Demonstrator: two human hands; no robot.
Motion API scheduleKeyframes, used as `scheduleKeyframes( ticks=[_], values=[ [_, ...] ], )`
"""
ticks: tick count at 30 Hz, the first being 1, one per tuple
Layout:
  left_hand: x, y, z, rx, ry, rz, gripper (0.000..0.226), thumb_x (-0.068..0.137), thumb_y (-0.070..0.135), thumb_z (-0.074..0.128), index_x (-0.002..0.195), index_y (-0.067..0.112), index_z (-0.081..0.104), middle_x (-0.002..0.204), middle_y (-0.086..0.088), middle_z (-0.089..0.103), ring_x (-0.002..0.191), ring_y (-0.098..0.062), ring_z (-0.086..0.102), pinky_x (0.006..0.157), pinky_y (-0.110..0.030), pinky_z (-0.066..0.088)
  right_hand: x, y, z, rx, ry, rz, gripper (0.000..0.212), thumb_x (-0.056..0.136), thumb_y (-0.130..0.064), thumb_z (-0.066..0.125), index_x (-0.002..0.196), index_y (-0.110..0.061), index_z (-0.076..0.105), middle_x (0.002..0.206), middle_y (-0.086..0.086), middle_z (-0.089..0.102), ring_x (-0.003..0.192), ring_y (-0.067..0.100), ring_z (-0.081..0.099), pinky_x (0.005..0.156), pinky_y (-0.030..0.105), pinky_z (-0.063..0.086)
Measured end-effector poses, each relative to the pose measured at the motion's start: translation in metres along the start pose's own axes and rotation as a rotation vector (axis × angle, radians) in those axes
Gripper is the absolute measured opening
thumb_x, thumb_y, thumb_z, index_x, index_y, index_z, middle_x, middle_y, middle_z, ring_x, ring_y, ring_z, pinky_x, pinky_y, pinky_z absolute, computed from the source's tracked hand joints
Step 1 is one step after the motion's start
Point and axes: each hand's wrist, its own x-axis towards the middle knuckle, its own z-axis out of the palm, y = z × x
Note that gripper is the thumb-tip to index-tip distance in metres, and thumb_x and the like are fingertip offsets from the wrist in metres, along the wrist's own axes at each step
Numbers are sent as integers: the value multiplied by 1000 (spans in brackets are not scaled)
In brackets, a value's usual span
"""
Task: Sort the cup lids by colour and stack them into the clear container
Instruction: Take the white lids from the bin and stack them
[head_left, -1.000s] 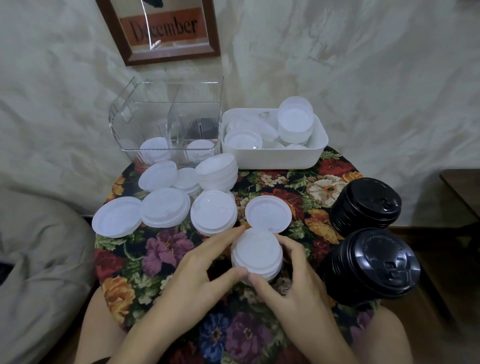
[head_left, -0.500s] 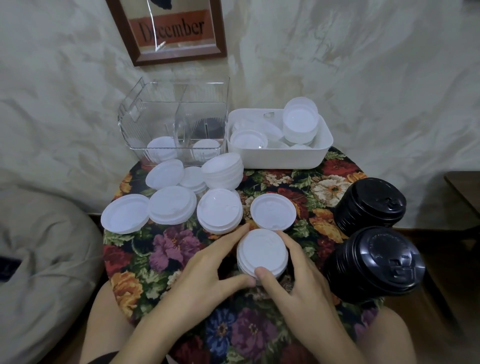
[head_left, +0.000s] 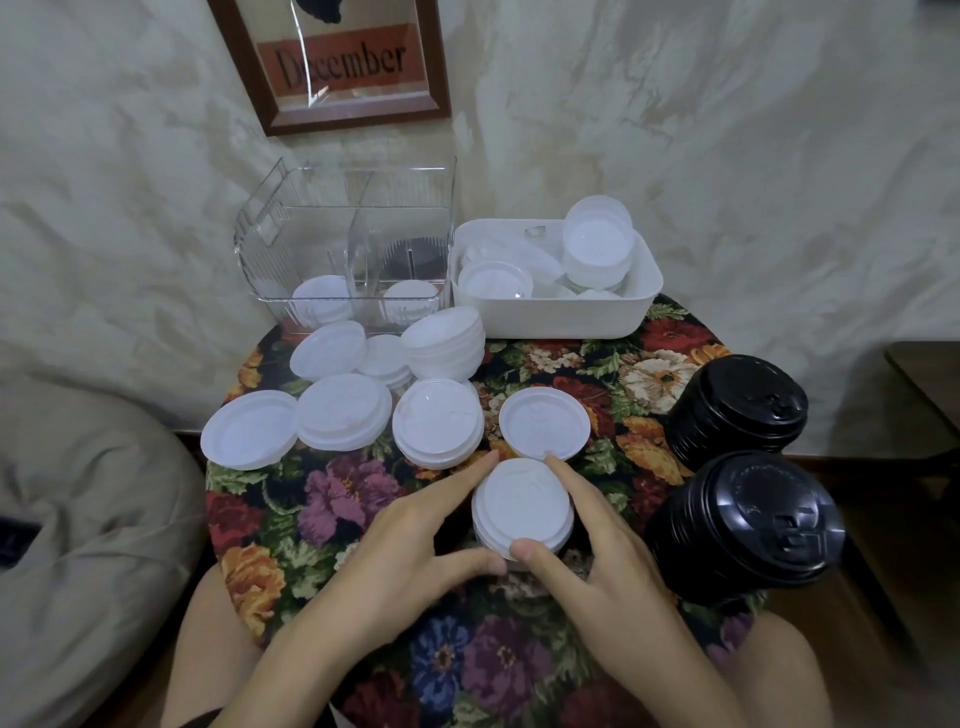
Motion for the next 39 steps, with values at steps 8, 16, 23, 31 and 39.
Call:
scheduleKeyframes(
  ticks=[8, 16, 23, 31, 39],
  values=[
    [5, -1, 7, 258, 10, 25, 99, 83, 58, 76, 156, 55, 9, 154, 30, 35, 140, 11, 29, 104, 1, 19, 0, 1, 2, -24, 17, -4, 71, 93, -55, 65, 146, -67, 20, 152, -48, 20, 140, -24, 19, 113, 19, 28],
    [7, -4, 7, 180, 32, 31, 99, 78, 63, 78, 158, 50, 21, 150, 30, 39, 141, 12, 28, 114, -15, 27, 0, 0, 6, -28, 97, 27, 75, 90, -56, 68, 154, -50, 29, 154, -36, 32, 139, -16, 30, 111, 23, 35],
    [8, -2, 7, 90, 66, 12, 82, 76, 62, 79, 145, 63, 36, 142, 37, 41, 136, 17, 32, 107, -9, 28, 1, 3, 5, -9, 64, 17, 76, 92, -56, 66, 156, -51, 25, 155, -42, 22, 140, -24, 19, 108, 10, 25],
    [11, -2, 5, 78, 56, -16, 86, 72, 59, 83, 147, 56, 41, 148, 32, 44, 140, 10, 34, 118, -31, 35, 5, 8, -2, 1, 2, 18, 75, 92, -54, 69, 152, -60, 25, 146, -53, 18, 136, -30, 16, 105, 7, 23],
    [8, -3, 5, 116, 29, -11, 97, 72, 64, 81, 152, 62, 26, 151, 34, 35, 141, 13, 27, 117, -24, 30, 6, 4, -6, -6, -36, 17, 75, 94, -47, 69, 151, -60, 22, 148, -51, 19, 137, -28, 16, 108, 10, 23]
  ],
)
